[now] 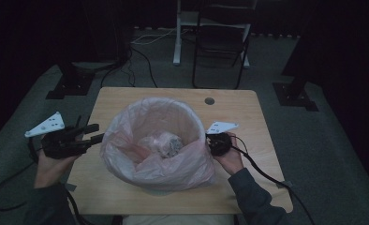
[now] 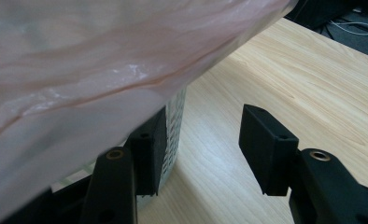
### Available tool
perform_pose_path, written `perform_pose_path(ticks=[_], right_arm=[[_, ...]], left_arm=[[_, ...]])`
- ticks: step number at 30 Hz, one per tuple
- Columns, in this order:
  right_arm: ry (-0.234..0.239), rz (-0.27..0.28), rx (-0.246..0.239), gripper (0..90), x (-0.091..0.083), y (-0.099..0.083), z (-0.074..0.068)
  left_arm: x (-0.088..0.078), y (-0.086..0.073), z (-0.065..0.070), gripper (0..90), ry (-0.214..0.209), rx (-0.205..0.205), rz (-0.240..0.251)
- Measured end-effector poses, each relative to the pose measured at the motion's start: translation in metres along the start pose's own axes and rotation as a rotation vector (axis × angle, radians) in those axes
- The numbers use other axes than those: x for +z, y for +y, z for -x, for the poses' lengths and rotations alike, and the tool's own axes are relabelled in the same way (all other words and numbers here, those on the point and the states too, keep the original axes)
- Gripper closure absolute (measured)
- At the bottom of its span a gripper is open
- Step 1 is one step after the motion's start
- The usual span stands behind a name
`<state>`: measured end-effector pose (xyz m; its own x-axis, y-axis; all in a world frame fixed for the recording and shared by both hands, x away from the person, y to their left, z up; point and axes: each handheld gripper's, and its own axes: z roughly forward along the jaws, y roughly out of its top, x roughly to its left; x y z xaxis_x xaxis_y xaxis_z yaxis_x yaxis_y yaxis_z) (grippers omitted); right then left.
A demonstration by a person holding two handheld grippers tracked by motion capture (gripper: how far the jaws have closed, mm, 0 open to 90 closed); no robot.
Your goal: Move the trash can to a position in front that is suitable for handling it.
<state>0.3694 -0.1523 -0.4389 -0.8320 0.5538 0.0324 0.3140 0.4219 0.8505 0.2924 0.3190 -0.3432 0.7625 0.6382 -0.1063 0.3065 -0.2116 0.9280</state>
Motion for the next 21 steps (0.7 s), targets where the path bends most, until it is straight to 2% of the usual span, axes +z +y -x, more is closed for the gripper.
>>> perform_pose_path(ticks=[8,14,17,21], right_arm=[[0.03,-0.006,-0.027,50.8,0.007,0.005,-0.012],[0.056,-0.01,-0.043,50.8,0.011,0.007,-0.019],[0.079,-0.007,-0.029,48.8,0.013,0.007,-0.018],[0.083,-0.014,-0.014,46.2,0.011,0.009,-0.015]], left_arm=[[-0.017,0.0,0.001,49.1,0.014,0.027,-0.03],[-0.024,0.001,-0.001,49.0,0.036,0.015,-0.026],[-0.028,0.001,-0.002,48.0,0.053,0.012,-0.027],[-0.03,0.003,-0.001,47.1,0.081,0.004,-0.035]])
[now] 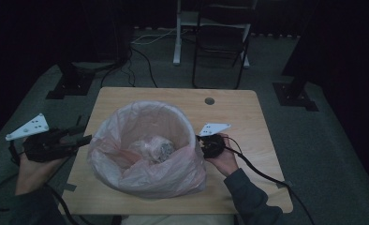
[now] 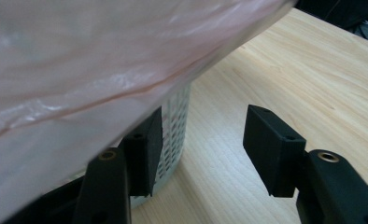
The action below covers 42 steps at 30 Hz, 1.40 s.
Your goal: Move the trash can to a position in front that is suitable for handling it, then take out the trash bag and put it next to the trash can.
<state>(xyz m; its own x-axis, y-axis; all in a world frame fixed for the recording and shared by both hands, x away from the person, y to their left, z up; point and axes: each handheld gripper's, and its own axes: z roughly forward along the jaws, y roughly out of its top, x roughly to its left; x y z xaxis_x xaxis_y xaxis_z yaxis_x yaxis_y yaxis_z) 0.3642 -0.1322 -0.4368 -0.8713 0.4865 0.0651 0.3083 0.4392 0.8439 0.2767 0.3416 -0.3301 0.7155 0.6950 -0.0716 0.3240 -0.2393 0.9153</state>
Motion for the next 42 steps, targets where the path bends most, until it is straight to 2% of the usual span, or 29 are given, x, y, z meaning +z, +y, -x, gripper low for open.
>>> perform_pose_path(ticks=[3,6,9,10,11,14,18,20,22,25,27,28,31,32,34,35,37,38,40,42], right_arm=[[-0.024,0.004,0.004,43.3,-0.008,0.003,0.003],[-0.054,0.004,-0.009,41.3,-0.018,0.006,0.004],[-0.078,0.003,-0.032,40.9,-0.026,0.007,0.003],[-0.078,0.003,-0.032,40.9,-0.026,0.007,0.003],[-0.086,0.007,-0.045,40.5,-0.03,0.008,0.003],[-0.1,0.009,-0.083,40.0,-0.038,0.008,-0.001],[-0.155,0.019,-0.144,41.0,-0.047,0.007,-0.009],[-0.135,0.009,-0.136,42.7,-0.052,0.007,-0.011],[-0.135,-0.002,-0.135,42.8,-0.055,0.006,-0.011],[-0.094,0.012,-0.094,42.4,-0.06,0.001,-0.008],[-0.032,0.034,-0.013,42.3,-0.062,-0.006,-0.001],[-0.032,0.034,-0.013,42.3,-0.062,-0.006,-0.001],[0.054,0.109,0.153,41.5,-0.065,-0.022,0.016],[0.068,0.107,0.204,42.5,-0.066,-0.025,0.02],[0.107,0.109,0.281,42.4,-0.068,-0.029,0.027],[0.129,0.117,0.304,39.6,-0.068,-0.031,0.028],[0.141,0.12,0.319,33.0,-0.069,-0.03,0.028],[0.146,0.116,0.311,29.7,-0.069,-0.029,0.027],[0.124,0.092,0.276,21.7,-0.069,-0.027,0.021],[0.094,0.063,0.237,20.3,-0.067,-0.025,0.016]], left_arm=[[-0.003,0.002,0.0,46.5,0.024,-0.016,-0.001],[-0.008,0.004,-0.001,45.9,0.041,-0.045,0.018],[-0.015,0.008,-0.001,45.5,0.034,-0.085,0.078],[-0.015,0.008,-0.001,45.4,0.034,-0.085,0.078],[-0.018,0.011,0.001,45.4,0.037,-0.099,0.099],[-0.02,0.018,0.006,44.0,0.032,-0.116,0.108],[-0.019,0.025,0.017,41.9,0.009,-0.093,0.095],[-0.018,0.029,0.021,41.3,0.003,-0.08,0.092],[-0.016,0.032,0.025,41.1,-0.002,-0.068,0.088],[-0.011,0.035,0.031,40.6,-0.01,-0.054,0.076],[-0.007,0.036,0.034,40.4,-0.012,-0.05,0.065],[-0.007,0.036,0.034,40.4,-0.012,-0.05,0.065],[-0.001,0.037,0.036,40.2,-0.005,-0.043,0.044],[0.0,0.037,0.036,40.2,-0.005,-0.043,0.04],[0.002,0.036,0.035,40.2,-0.004,-0.047,0.033],[0.002,0.036,0.035,40.2,-0.001,-0.049,0.032],[0.003,0.036,0.034,40.2,-0.001,-0.055,0.033],[0.002,0.035,0.033,40.2,0.001,-0.057,0.033],[0.001,0.035,0.032,40.2,0.004,-0.061,0.035],[0.0,0.035,0.031,40.2,0.006,-0.064,0.038]])
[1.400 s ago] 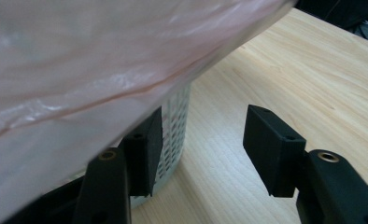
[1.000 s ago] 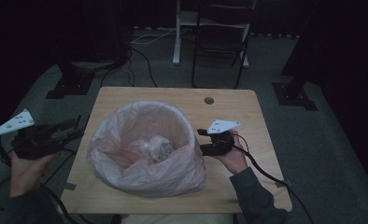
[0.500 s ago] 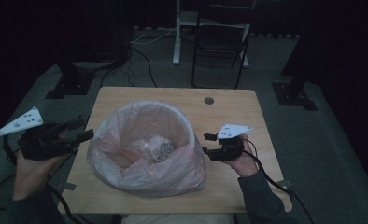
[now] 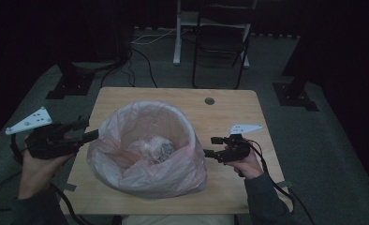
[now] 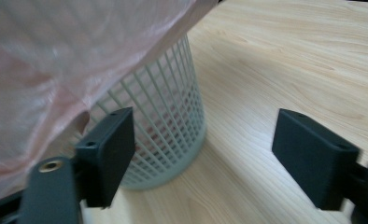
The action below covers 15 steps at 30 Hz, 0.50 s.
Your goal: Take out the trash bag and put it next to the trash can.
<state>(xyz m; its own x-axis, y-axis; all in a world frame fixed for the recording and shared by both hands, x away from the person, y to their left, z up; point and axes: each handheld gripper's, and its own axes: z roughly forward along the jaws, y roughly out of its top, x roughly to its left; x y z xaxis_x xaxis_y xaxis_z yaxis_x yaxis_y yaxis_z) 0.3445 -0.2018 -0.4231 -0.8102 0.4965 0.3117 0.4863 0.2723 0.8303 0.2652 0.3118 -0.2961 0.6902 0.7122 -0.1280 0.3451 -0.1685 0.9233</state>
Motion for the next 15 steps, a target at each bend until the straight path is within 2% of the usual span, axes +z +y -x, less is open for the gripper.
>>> perform_pose_path(ticks=[2,6,9,11,13,15], right_arm=[[-0.005,-0.02,-0.029,19.6,0.001,0.0,-0.004],[-0.05,-0.023,-0.061,19.3,-0.001,0.0,-0.009],[-0.09,-0.053,-0.133,19.2,-0.004,-0.005,-0.023],[-0.096,-0.061,-0.17,19.2,-0.004,-0.009,-0.03],[-0.111,-0.078,-0.229,18.8,-0.002,-0.014,-0.04],[-0.147,-0.079,-0.31,16.6,0.0,-0.016,-0.051]], left_arm=[[-0.002,0.0,-0.001,40.2,0.002,-0.006,0.005],[-0.006,0.0,-0.004,40.3,-0.01,-0.027,0.021],[-0.009,0.0,-0.006,40.3,0.002,-0.041,0.02],[-0.01,0.0,-0.005,40.3,0.002,-0.042,0.025],[-0.01,0.001,-0.004,40.3,-0.001,-0.035,0.021],[-0.008,0.001,-0.003,40.3,-0.001,-0.032,0.018]])
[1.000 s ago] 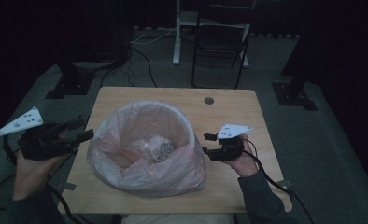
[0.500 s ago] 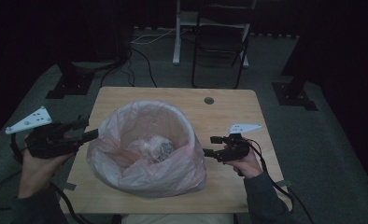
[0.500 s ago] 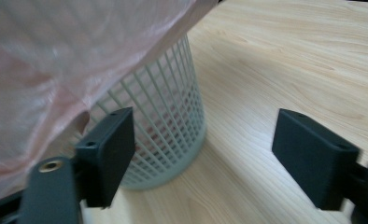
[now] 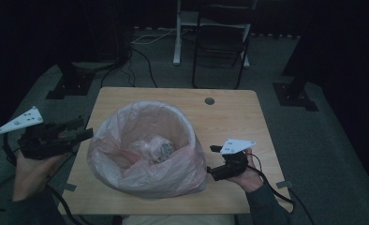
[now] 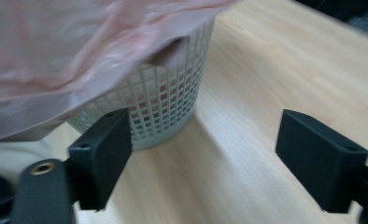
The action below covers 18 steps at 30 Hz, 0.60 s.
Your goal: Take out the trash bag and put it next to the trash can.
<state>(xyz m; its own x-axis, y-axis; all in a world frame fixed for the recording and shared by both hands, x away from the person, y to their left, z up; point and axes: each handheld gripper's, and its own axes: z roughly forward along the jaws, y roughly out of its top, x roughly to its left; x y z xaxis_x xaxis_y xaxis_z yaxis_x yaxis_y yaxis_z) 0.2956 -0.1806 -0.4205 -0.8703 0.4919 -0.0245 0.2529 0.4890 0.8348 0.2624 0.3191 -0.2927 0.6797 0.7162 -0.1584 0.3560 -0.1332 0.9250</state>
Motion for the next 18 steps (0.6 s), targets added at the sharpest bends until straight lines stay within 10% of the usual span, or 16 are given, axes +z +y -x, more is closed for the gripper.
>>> perform_pose_path(ticks=[18], right_arm=[[0.002,0.144,-0.151,15.7,-0.01,0.025,-0.029]], left_arm=[[0.004,-0.001,-0.001,40.3,-0.001,-0.019,-0.013]])
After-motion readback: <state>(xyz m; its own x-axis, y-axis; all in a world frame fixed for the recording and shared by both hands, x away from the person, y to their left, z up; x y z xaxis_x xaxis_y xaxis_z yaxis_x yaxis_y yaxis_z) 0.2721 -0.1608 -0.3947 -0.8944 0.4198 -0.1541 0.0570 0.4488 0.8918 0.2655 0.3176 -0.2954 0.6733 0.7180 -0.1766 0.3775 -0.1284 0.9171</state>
